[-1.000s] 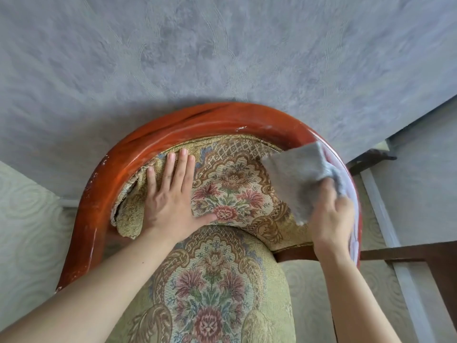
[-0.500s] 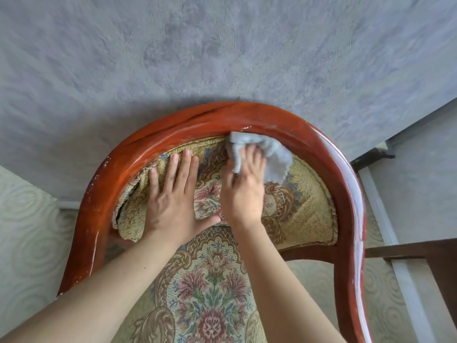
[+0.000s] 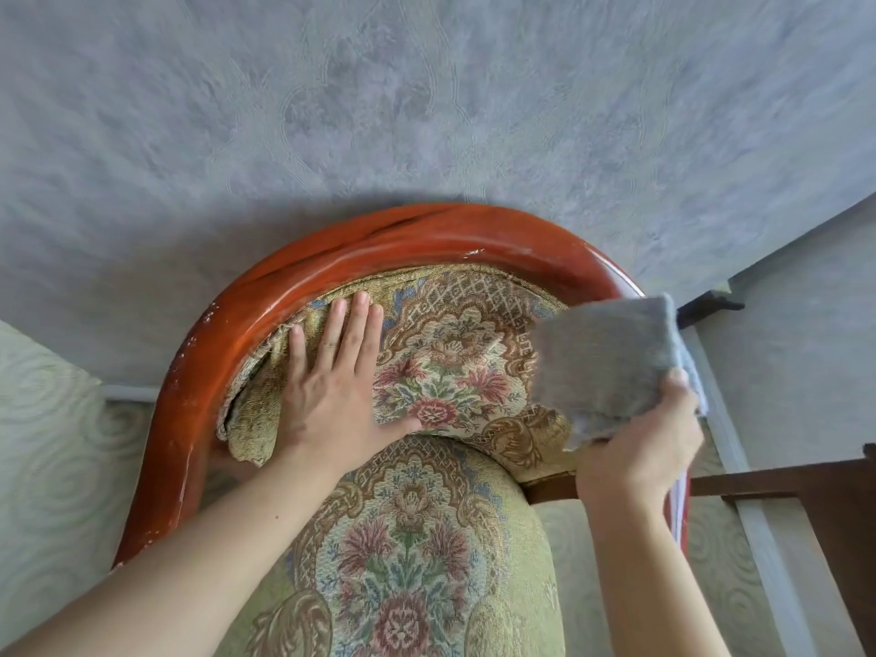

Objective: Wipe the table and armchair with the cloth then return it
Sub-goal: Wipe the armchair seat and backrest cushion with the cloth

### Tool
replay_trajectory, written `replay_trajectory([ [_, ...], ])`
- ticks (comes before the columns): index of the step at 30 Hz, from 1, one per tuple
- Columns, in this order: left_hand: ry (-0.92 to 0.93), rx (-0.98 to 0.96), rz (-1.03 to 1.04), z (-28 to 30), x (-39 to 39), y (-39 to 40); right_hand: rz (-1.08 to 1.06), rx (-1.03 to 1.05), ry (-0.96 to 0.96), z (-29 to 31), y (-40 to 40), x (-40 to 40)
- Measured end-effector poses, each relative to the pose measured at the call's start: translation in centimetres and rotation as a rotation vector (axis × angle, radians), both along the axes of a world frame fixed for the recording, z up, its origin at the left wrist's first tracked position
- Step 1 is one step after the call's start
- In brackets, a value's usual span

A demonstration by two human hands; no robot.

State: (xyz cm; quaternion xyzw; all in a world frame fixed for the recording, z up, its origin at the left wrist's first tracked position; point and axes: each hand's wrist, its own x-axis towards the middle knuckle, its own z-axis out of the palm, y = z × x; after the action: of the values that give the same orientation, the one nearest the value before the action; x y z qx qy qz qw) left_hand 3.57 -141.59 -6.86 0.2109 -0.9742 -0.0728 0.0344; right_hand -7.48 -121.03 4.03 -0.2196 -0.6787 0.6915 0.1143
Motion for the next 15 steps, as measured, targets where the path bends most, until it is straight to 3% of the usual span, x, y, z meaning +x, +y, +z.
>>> replay_trajectory([
  [3,0.001,-0.003,0.002,-0.1,0.0,0.0,0.021,0.248,0.116,-0.9,-1.1,-0.1],
  [8,0.001,-0.008,-0.004,0.1,0.0,-0.1,0.491,0.766,0.057,-5.3,-6.7,-0.5],
  [13,-0.006,-0.005,-0.007,0.3,0.0,-0.1,0.781,0.88,0.352,-6.0,-10.8,1.5],
  [15,-0.007,-0.001,-0.003,0.4,0.0,-0.1,0.875,0.816,0.323,-5.7,-11.2,1.6],
])
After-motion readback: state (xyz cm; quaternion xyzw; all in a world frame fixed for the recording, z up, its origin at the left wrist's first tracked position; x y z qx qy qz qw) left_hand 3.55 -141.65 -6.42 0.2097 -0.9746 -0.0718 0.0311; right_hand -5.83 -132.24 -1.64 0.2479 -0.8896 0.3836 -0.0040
